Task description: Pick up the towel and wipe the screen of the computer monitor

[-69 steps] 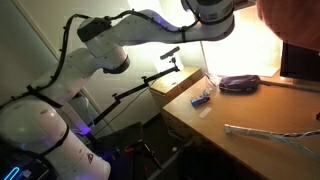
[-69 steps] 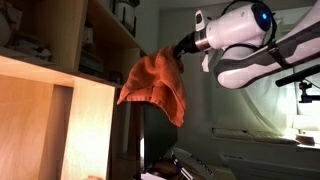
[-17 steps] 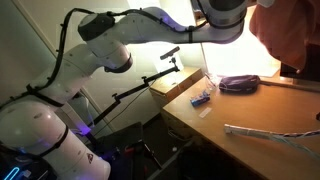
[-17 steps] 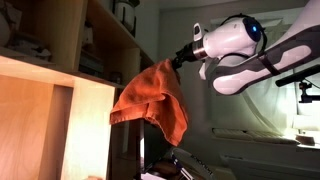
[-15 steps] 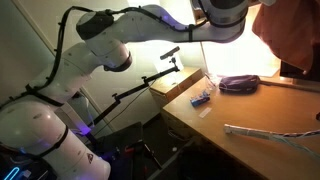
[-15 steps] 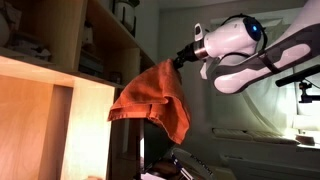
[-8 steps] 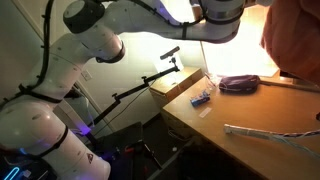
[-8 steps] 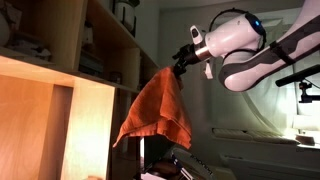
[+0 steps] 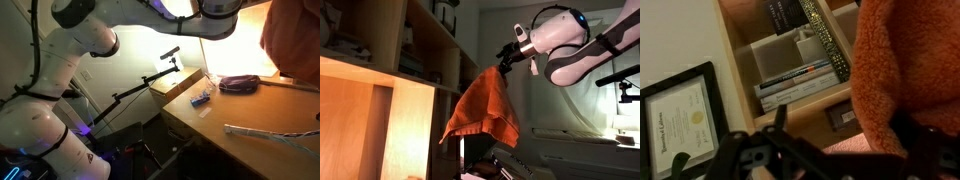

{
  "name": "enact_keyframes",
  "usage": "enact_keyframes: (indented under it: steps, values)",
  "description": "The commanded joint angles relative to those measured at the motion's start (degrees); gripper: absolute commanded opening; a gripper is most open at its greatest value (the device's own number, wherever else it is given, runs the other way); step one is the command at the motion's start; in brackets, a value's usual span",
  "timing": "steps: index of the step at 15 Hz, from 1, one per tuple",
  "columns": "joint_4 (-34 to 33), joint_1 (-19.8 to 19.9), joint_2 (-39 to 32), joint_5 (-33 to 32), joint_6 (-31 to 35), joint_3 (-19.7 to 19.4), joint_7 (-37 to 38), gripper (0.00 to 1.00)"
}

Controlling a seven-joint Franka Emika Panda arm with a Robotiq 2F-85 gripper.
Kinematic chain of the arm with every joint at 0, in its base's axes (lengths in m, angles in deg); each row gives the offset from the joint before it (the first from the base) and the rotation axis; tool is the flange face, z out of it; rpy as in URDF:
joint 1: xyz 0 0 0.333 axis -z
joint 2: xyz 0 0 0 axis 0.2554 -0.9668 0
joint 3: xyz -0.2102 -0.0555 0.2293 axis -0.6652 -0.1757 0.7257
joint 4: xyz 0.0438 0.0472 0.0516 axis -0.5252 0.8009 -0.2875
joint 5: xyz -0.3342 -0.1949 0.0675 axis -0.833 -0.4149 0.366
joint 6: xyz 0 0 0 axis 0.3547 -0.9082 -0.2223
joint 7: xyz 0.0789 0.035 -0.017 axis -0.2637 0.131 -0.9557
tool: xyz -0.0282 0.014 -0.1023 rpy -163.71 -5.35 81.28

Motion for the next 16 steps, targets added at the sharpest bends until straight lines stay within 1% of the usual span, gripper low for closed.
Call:
enact_keyframes:
  steps: [1,2,3,5,8,9,10,12,13,14,16]
  values:
    - [1.78,-1.23,2.88,-0.92,-1.21,-0.37,-2.72,1.00]
    - [1.67,-1.07,3.36,-1.46,-1.61,0.00,-3.08,0.90]
    - [1.40,-1.28,2.70,-0.59,-1.39,-0.82,-3.11,0.72]
    - [1.39,-1.21,3.56,-1.78,-1.89,-0.34,-3.91,0.59]
    - [1.47,-1.43,4.41,-2.72,-2.45,-0.17,-5.37,0.34]
    - [1.42,-1.75,4.18,-2.53,-2.92,-0.69,-5.66,0.27]
    - [1.42,-1.60,4.78,-3.59,-3.18,-0.07,-6.18,0.19]
    - [1.47,-1.88,5.25,-5.52,-3.93,-0.05,-7.21,0.05]
    - [1.64,-2.16,5.71,-6.82,-4.16,-0.13,-7.67,0.01]
    - [1.77,-3.04,5.33,-7.51,-5.17,-1.61,-8.12,0.00]
    - [1.89,-3.80,5.94,-9.46,-6.46,-2.35,-9.02,0.01]
